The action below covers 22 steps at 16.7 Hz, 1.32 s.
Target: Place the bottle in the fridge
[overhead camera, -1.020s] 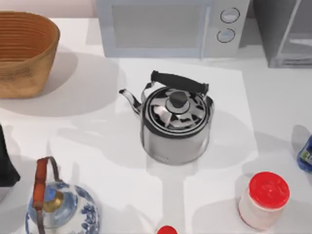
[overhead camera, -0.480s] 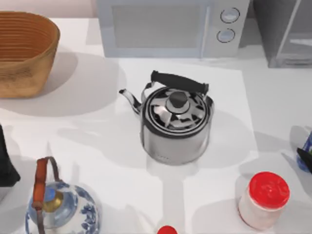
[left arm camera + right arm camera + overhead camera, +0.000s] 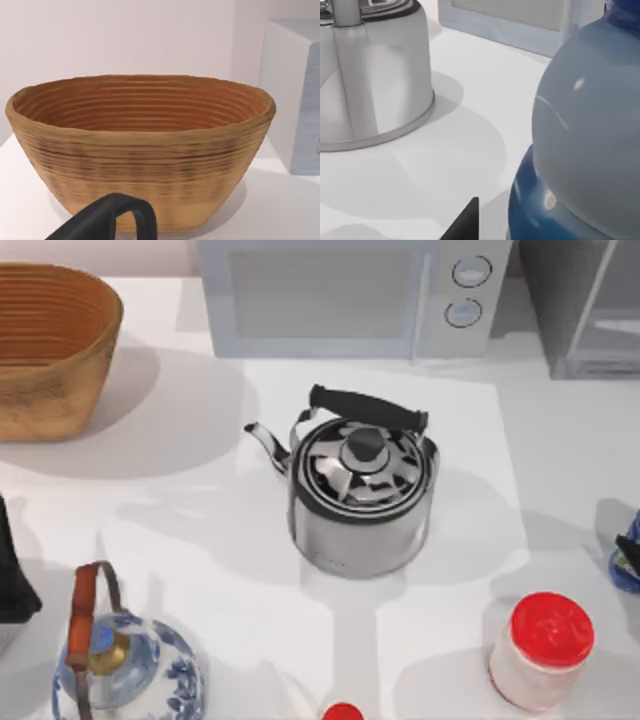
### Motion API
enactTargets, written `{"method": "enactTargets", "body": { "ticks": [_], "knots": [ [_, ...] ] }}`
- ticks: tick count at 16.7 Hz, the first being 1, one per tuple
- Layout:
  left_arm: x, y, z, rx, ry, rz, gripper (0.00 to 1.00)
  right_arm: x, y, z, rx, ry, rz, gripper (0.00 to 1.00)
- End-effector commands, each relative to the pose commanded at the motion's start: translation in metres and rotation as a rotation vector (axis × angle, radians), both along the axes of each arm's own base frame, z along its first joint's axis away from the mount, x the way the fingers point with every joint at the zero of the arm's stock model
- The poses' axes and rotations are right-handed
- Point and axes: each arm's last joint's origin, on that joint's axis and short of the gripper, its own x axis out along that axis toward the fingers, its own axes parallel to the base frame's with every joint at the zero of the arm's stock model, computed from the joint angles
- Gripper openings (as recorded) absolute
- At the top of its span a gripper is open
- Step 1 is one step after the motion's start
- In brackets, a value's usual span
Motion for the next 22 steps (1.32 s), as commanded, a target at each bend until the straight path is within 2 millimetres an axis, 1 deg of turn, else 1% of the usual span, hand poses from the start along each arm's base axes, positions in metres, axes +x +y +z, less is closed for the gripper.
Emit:
{"method": "enactTargets", "body": {
  "ticks": [7, 8, 18, 22],
  "knots": [
    [0.0000, 0.0000, 0.0000, 0.000, 0.000, 0.000, 1.00, 0.0000, 0.0000, 0.0000, 0.000, 0.000, 0.000, 0.03],
    [0.0000, 0.0000, 0.0000, 0.000, 0.000, 0.000, 1.00, 0.0000, 0.0000, 0.0000, 0.000, 0.000, 0.000, 0.01],
    [0.0000, 0.0000, 0.0000, 0.000, 0.000, 0.000, 1.00, 0.0008, -0.0010, 0.0003, -0.002, 0.000, -0.002, 0.01],
    [0.0000, 0.0000, 0.0000, 0.000, 0.000, 0.000, 1.00, 0.0083, -0.0098, 0.0015, -0.013, 0.017, -0.004, 0.01]
  ]
}}
